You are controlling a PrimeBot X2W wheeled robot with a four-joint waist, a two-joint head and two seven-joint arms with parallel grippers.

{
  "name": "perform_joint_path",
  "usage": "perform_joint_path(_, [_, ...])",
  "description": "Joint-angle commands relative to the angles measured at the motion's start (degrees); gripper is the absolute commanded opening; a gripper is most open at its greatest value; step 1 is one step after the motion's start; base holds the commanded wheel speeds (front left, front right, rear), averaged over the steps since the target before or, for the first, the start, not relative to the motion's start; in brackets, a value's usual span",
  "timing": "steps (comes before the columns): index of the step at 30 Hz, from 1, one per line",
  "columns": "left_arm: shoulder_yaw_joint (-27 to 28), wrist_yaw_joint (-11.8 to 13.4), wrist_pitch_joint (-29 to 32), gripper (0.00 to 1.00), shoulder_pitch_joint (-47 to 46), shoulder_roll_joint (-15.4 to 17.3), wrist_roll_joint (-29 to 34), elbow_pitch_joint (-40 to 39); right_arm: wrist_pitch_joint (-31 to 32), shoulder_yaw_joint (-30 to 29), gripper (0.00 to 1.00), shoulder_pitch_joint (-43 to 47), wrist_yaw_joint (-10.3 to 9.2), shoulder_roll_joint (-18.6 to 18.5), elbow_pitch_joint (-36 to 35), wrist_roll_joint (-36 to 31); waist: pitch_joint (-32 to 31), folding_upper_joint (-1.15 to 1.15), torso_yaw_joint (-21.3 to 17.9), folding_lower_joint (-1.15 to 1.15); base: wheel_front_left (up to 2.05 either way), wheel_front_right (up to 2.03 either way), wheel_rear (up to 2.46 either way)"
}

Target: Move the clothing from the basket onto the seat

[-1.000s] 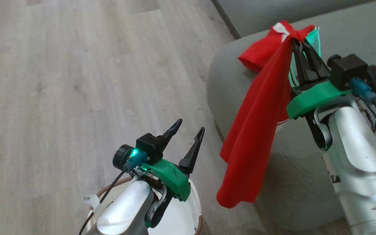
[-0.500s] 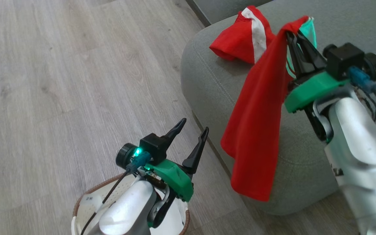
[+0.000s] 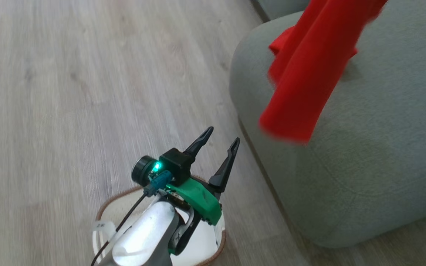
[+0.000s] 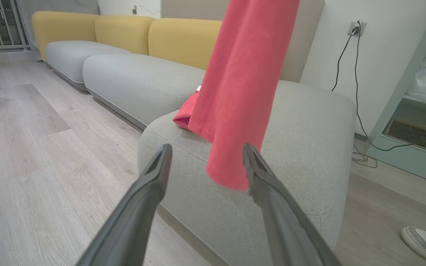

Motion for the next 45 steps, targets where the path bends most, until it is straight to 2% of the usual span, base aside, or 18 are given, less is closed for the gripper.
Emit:
perform_joint_path(1, [1.9, 0.0, -0.7, 1.0, -1.7, 0.4, 0.9, -2.9, 1.2, -1.7, 0.0, -6.5, 0.41, -0.7, 0.0, 0.6, 2.9, 0.0, 2.2, 0.0, 0.0, 0.0, 0.0])
perform_joint_path(6, [1.6, 0.0, -0.6, 1.0, -3.2, 1.3, 2.1, -4.6, 2.2, -3.0, 0.0, -15.4, 0.41, -3.9, 3.0, -2.5, 6.8, 0.0, 4.5, 0.0, 0.0, 0.0, 0.0])
perform_joint_path(10, [1.2, 0.0, 0.3, 1.0, -5.3, 2.1, 3.3, -6.9, 3.5, -5.4, 0.0, -22.4, 0.41, -7.9, 6.3, -7.1, 11.6, 0.0, 7.3, 0.0, 0.0, 0.0, 0.0])
perform_joint_path(15, [0.5, -0.1, 1.4, 1.0, -7.8, 2.5, 4.5, -9.6, 2.1, -13.5, 0.0, -27.6, 0.41, -12.9, 10.0, -14.4, 17.8, 0.0, 11.3, 0.0, 0.0, 0.0, 0.0])
perform_joint_path(20, [-0.2, -0.2, 2.2, 1.0, -9.7, 3.0, 5.6, -11.1, -0.5, -23.3, 0.0, -27.7, 0.41, -15.0, 13.1, -21.5, 23.1, 0.0, 14.7, 0.0, 0.0, 0.0, 0.0])
perform_joint_path(24, [-0.4, 0.1, 2.3, 1.0, -10.6, 3.4, 6.2, -11.6, -2.8, -30.7, 0.0, -24.8, 0.41, -13.1, 14.9, -26.3, 26.3, 0.0, 16.0, 0.0, 0.0, 0.0, 0.0])
perform_joint_path(26, [-0.4, 0.3, 2.4, 1.0, -11.2, 3.8, 6.5, -11.9, -4.2, -34.5, 0.0, -21.9, 0.41, -10.1, 16.2, -29.3, 28.3, 0.0, 16.3, 0.0, 0.0, 0.0, 0.0])
perform_joint_path(34, [-0.2, 1.0, 2.5, 1.0, -12.0, 4.9, 7.0, -12.4, -6.4, -40.2, 0.0, -13.5, 0.41, -4.5, 21.9, -33.8, 31.4, 0.0, 15.9, 0.0, 0.0, 0.0, 0.0])
perform_joint_path(45, [0.3, 2.0, 2.9, 1.0, -11.8, 6.2, 6.6, -12.4, -5.1, -45.7, 0.0, -6.2, 0.41, -1.3, 28.8, -37.9, 31.8, 0.0, 13.7, 0.0, 0.0, 0.0, 0.0])
